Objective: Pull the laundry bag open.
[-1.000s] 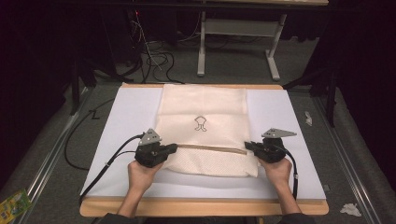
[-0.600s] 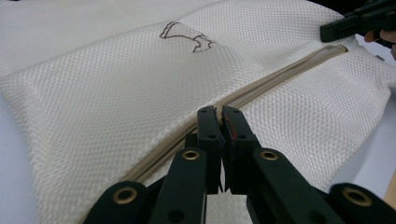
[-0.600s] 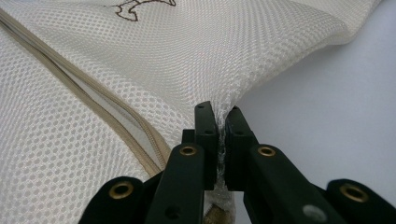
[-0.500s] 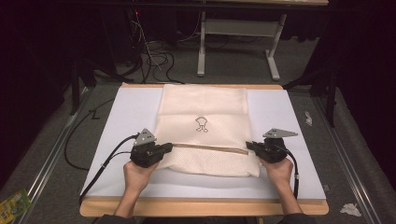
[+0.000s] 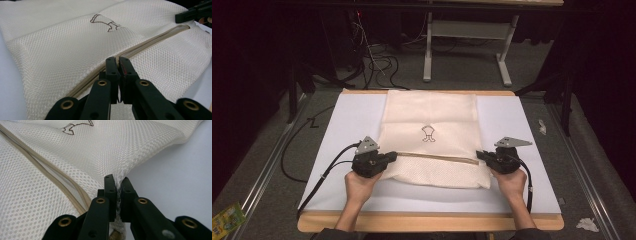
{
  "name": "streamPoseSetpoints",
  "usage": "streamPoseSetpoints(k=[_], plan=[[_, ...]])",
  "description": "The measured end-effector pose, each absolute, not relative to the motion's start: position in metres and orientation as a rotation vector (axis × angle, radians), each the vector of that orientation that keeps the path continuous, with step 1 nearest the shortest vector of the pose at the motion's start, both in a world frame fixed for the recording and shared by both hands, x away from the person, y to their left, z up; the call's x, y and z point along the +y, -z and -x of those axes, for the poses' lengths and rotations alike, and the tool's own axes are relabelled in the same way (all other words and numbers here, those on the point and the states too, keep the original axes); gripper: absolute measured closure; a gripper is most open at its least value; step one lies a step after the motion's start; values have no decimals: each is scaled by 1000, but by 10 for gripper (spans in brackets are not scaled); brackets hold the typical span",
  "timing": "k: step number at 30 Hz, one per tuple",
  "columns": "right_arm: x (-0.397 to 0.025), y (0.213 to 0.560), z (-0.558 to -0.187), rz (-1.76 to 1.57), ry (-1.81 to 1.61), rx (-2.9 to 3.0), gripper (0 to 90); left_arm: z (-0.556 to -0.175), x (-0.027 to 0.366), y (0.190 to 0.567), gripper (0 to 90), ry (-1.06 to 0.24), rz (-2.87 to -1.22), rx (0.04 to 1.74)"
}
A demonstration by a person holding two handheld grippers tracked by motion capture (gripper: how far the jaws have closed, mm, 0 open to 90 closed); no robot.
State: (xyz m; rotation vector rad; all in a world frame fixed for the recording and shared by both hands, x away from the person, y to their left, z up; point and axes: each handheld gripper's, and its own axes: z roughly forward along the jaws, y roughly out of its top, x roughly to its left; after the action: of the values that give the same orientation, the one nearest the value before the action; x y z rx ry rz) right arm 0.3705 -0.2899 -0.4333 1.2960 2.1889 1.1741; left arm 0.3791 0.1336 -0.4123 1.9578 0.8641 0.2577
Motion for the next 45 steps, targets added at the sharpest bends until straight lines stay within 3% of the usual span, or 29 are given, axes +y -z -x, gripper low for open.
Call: streamPoseSetpoints(k=[45], plan=[[-303,444,-369,-1337,-1105,2188,880,-378,161,407,872,-322,-1939,929]])
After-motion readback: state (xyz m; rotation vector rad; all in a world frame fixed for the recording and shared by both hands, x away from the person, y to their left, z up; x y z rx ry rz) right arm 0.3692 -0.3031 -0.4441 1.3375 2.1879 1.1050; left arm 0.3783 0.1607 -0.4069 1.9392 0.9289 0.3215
